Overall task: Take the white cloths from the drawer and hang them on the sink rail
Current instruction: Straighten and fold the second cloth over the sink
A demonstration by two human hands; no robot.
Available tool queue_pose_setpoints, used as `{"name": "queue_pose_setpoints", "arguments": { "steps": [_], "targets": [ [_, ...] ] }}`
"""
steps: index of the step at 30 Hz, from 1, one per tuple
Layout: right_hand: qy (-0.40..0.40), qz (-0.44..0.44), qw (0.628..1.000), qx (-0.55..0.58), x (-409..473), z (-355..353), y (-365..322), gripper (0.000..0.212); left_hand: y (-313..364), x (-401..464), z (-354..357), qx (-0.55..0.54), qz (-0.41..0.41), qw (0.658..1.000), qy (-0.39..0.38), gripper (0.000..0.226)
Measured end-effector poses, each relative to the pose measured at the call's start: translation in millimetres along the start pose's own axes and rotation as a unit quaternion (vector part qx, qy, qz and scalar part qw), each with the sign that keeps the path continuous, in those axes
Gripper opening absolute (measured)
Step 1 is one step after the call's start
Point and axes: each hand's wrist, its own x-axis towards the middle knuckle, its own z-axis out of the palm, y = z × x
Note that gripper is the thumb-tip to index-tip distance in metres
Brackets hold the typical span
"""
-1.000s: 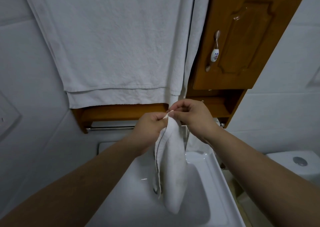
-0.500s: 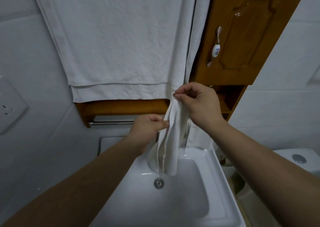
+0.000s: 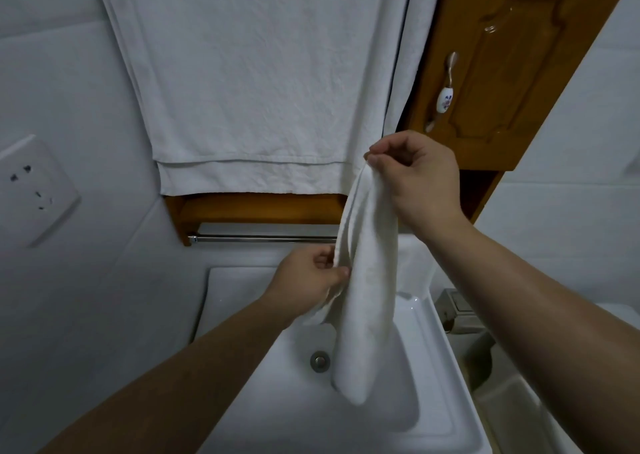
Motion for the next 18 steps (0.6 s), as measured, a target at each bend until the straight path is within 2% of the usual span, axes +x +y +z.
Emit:
{"name": "queue_pose_setpoints", "arguments": {
  "steps": [4,6,8,10,15,18],
  "targets": [
    [-0.004,0.007,1.000,0.006,-3,1,-3,0.011,2,0,3,-0.023,0.024,0.999,-0.019,0.039],
    [-0.008,0.007,1.000,0.013,-4,0,-5,0.010,0,2,3,-0.012,0.011,1.000,-0.012,0.031],
    [-0.011,0.008,1.000,0.023,-4,-2,-7,0.009,-2,4,2,0.032,-0.001,0.999,0.034,0.016],
    [-0.016,0.009,0.999,0.030,-5,-4,-8,0.009,-3,5,1,0.044,-0.005,0.997,0.069,0.012],
    [-0.023,0.014,0.997,0.068,-4,-14,-8,0.014,-7,8,2,0.093,0.002,0.995,0.042,0.006],
    [-0.026,0.014,0.995,0.097,-2,-19,-13,0.013,-11,11,5,0.100,-0.006,0.994,0.055,0.005]
  ]
}}
